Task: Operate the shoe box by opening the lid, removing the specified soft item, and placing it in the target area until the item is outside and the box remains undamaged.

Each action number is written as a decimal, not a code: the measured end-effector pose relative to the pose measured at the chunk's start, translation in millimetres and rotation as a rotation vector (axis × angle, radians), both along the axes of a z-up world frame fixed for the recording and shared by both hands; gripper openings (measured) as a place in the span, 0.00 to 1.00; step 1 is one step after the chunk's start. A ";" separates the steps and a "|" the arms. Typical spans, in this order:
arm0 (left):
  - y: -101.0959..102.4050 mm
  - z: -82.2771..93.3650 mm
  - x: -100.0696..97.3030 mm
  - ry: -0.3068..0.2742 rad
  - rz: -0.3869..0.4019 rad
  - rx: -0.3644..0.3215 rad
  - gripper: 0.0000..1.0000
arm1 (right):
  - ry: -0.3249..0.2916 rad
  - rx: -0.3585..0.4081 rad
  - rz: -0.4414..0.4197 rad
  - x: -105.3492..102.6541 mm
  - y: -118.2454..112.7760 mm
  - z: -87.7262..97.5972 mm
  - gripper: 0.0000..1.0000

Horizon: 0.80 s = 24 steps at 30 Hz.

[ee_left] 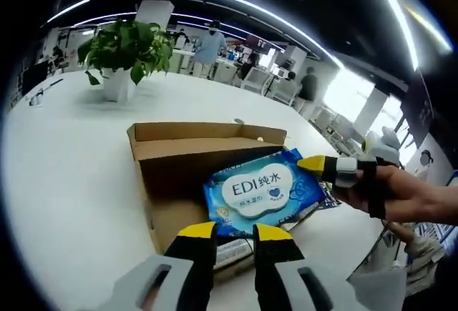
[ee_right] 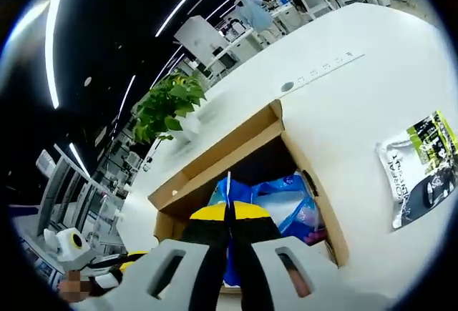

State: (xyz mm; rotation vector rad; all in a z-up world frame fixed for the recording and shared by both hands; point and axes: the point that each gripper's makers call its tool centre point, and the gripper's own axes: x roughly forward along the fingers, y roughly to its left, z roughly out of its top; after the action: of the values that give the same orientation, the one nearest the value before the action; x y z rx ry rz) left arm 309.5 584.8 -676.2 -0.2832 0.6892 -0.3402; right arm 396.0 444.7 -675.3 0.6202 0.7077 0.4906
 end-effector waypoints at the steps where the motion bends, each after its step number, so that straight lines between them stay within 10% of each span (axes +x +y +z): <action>1: -0.7 0.4 0.2 0.004 -0.005 0.002 0.20 | 0.000 0.002 -0.005 0.1 -2.1 0.3 0.00; 24: -29.7 -55.8 49.7 0.217 -0.153 -0.006 0.29 | 0.013 0.019 -0.035 -0.5 -25.2 -4.3 0.00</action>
State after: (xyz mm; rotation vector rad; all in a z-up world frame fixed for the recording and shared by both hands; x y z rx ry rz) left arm 359.2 555.1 -732.0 -0.2755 0.9263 -0.4621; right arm 395.6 419.4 -679.6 0.6537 0.7042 0.4614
